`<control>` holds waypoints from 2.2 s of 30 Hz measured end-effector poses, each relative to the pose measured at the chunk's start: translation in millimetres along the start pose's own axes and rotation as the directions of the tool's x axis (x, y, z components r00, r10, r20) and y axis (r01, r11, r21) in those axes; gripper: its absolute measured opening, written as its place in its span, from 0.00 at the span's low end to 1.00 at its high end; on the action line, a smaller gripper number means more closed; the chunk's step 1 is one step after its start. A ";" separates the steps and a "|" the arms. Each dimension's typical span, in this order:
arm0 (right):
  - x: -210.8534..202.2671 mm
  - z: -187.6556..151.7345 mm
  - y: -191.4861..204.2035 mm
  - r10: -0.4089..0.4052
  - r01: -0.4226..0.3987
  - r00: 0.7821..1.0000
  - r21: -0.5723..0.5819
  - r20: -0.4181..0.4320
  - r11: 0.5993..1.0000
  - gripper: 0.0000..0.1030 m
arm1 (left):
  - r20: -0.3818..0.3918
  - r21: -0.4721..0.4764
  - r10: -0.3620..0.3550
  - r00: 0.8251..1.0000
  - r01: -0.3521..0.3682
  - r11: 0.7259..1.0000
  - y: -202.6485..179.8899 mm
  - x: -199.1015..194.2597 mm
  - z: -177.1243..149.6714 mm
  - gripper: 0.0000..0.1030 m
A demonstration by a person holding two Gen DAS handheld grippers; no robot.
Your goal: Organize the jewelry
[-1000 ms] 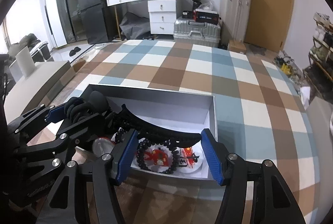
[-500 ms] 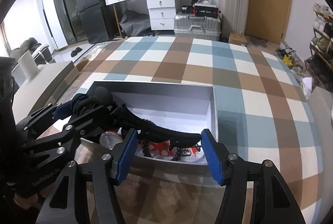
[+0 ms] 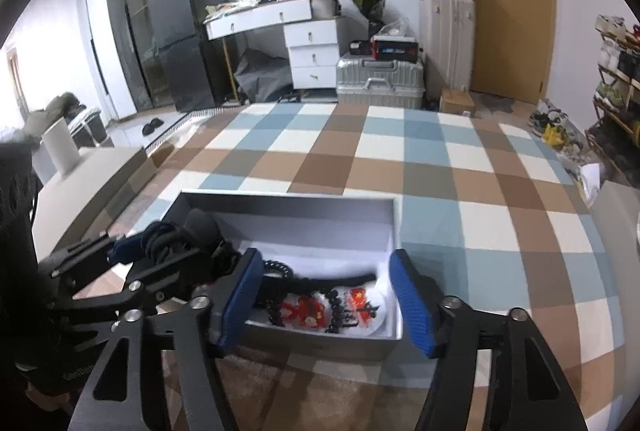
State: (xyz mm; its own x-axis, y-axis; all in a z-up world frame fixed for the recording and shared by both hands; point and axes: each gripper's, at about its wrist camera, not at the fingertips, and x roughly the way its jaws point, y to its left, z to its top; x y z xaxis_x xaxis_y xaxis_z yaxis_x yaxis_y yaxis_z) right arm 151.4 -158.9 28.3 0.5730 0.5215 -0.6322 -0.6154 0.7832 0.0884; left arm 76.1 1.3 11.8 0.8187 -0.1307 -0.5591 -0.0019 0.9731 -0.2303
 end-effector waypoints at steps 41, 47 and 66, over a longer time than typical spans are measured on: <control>-65.5 -53.6 -24.6 0.102 -0.103 0.963 -0.008 0.249 0.995 1.00 | 0.109 0.050 0.196 0.975 -0.202 0.978 -0.2 -52.0 -37.2 0.99; -68.3 -57.8 -16.4 0.130 -0.121 0.956 -0.048 0.262 0.991 1.00 | 0.120 0.056 0.181 0.976 -0.189 0.980 -0.7 -53.7 -40.4 0.99; -71.1 -66.4 -8.4 0.122 -0.103 0.950 -0.079 0.288 0.991 1.00 | 0.127 0.087 0.162 0.979 -0.174 0.981 -4.2 -56.1 -41.4 0.99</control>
State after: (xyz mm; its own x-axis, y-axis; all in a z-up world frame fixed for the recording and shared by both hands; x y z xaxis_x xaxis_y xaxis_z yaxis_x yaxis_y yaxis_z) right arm 79.9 -225.0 21.3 0.6249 0.6885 -0.3681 -0.7123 0.6958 0.0919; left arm 6.5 -3.3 11.2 0.8739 0.0538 -0.4831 -0.0941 0.9938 -0.0597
